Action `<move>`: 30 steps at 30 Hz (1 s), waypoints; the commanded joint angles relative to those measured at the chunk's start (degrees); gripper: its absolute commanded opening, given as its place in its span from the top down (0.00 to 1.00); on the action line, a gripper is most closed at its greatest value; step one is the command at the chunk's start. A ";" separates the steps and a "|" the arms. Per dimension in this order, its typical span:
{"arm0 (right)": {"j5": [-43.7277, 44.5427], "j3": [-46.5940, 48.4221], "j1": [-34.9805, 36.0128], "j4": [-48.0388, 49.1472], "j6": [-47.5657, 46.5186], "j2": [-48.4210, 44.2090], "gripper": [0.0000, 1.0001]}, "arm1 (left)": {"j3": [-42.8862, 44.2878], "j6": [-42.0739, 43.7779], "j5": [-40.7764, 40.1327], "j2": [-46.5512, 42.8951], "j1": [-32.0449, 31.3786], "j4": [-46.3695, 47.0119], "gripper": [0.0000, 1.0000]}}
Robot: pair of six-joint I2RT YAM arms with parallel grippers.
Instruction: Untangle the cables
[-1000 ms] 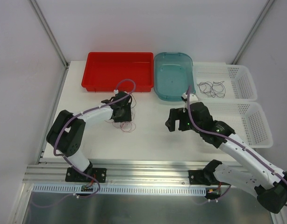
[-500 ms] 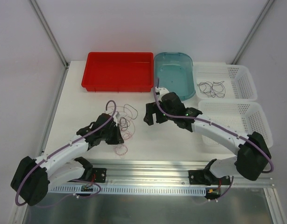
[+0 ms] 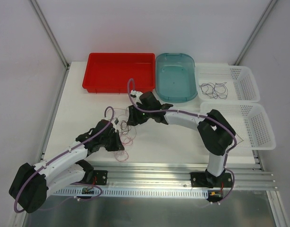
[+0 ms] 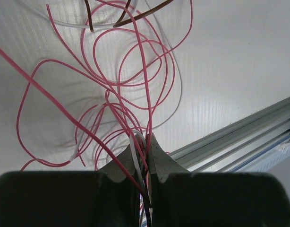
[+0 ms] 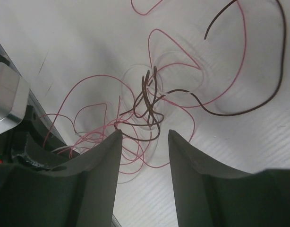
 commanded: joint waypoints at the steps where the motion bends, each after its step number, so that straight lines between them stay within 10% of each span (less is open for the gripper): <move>1: -3.90 3.20 0.86 4.49 2.12 2.84 0.53 | 0.22 -0.58 0.34 0.18 -0.19 0.03 0.97; 21: -2.84 -0.31 1.13 4.24 1.86 -2.58 0.99 | 2.76 -3.91 -10.38 4.83 2.52 0.03 1.00; 30: -0.48 4.95 0.87 -21.31 -7.10 -23.13 0.99 | 10.93 -5.76 -14.17 18.52 9.12 -0.06 1.00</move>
